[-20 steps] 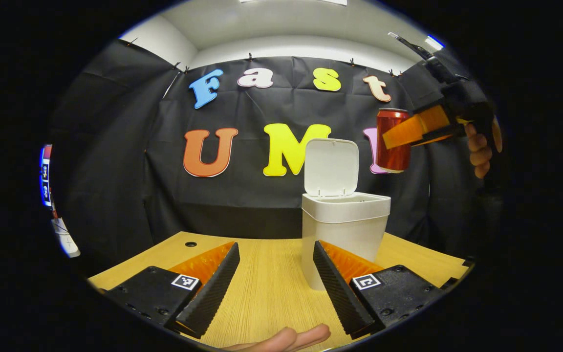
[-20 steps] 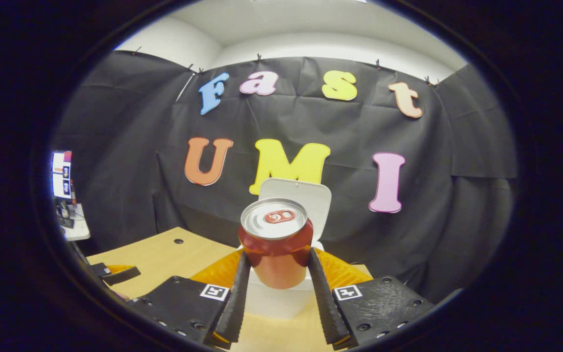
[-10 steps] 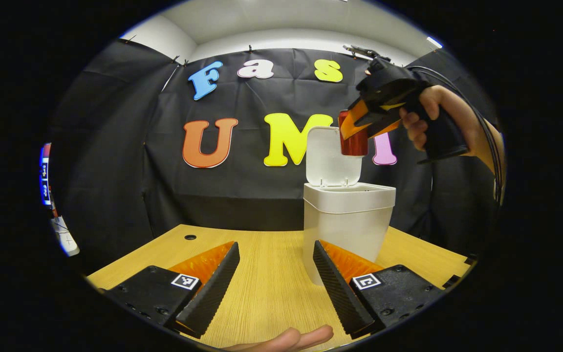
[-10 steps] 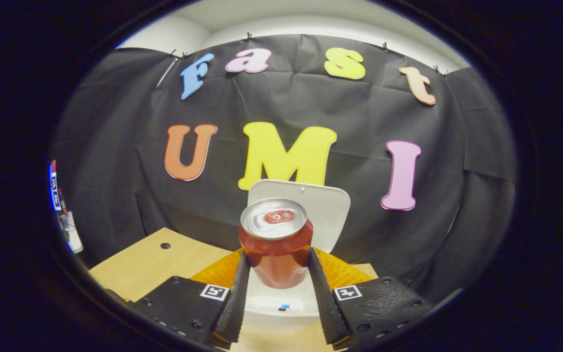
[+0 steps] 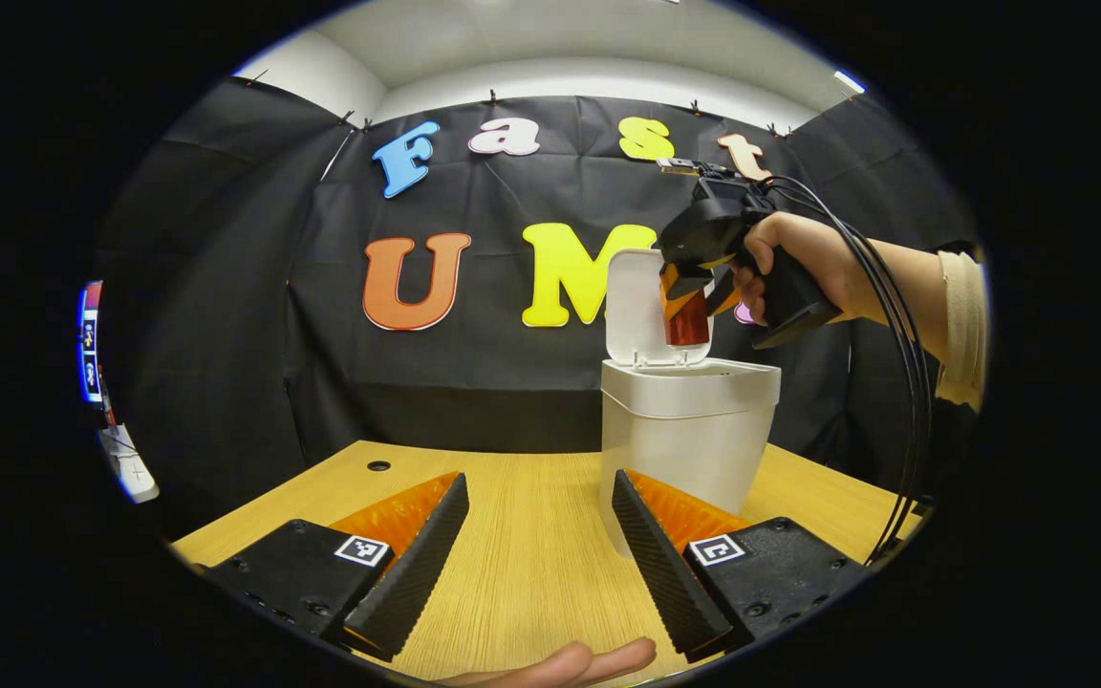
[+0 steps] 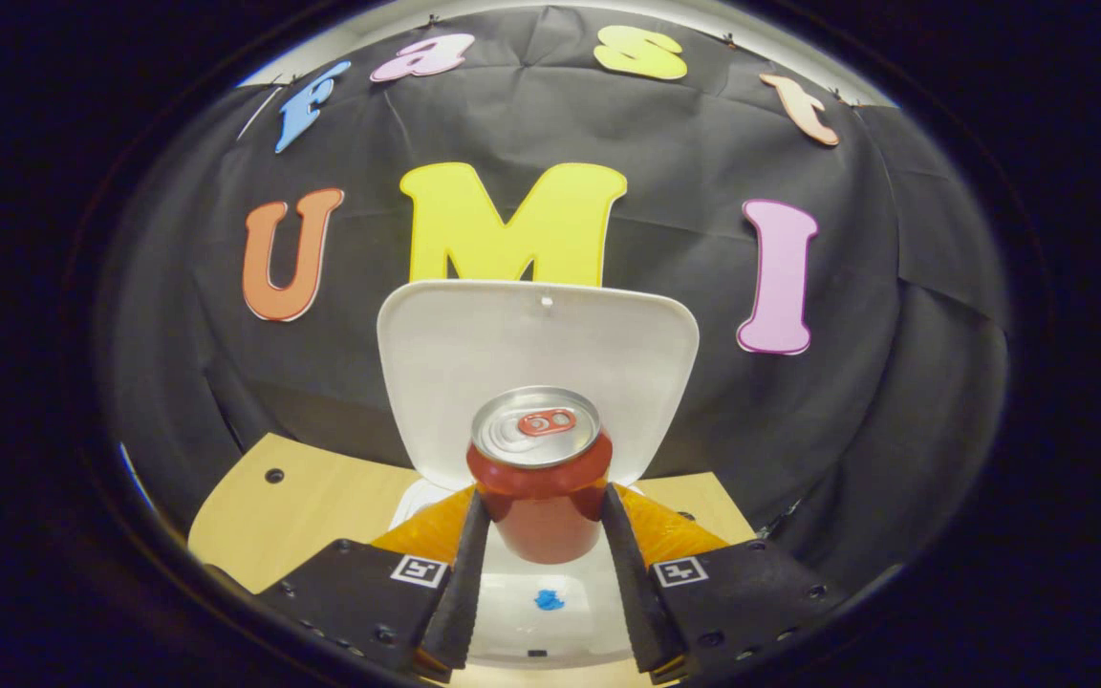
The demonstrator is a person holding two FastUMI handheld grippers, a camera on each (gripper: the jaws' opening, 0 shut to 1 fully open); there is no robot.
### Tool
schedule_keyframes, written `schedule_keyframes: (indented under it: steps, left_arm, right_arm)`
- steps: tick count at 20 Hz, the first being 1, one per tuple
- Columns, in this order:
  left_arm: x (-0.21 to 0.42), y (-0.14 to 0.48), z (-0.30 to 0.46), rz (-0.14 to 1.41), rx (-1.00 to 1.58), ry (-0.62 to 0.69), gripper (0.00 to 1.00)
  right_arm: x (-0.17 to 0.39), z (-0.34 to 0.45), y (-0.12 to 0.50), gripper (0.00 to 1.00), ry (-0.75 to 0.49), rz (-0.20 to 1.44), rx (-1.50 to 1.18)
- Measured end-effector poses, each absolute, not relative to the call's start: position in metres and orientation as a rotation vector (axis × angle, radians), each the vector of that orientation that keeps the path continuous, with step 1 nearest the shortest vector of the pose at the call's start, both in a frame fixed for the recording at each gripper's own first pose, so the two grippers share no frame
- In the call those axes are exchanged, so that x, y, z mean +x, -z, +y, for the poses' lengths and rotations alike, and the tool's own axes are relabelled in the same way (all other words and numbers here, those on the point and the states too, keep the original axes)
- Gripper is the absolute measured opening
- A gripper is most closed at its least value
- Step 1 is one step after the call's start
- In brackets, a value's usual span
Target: Press the lid of the desktop garbage bin to open it, pick up the crumpled paper on the desktop and throw it into the bin, then pick up the pop can on the desktop and drop it into the bin, and finally close the garbage bin lid.
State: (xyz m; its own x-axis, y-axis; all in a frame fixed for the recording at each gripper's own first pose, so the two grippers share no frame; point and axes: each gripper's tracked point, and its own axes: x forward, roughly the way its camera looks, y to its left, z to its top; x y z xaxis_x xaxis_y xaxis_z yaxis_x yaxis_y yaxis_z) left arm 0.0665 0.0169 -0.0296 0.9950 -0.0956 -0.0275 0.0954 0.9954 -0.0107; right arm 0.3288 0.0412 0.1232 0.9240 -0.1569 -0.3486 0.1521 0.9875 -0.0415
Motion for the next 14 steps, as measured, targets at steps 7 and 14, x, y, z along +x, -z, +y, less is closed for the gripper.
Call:
schedule_keyframes:
  steps: [7,14]
  left_arm:
    - [0.071,0.036,0.021,0.054,-0.015,0.082,0.98]
    - [0.075,0.046,0.022,0.101,-0.022,0.079,0.98]
  right_arm:
    - [0.323,0.048,-0.122,0.64,0.085,0.416,0.063]
    - [0.310,0.050,-0.133,0.74,0.053,0.401,0.089]
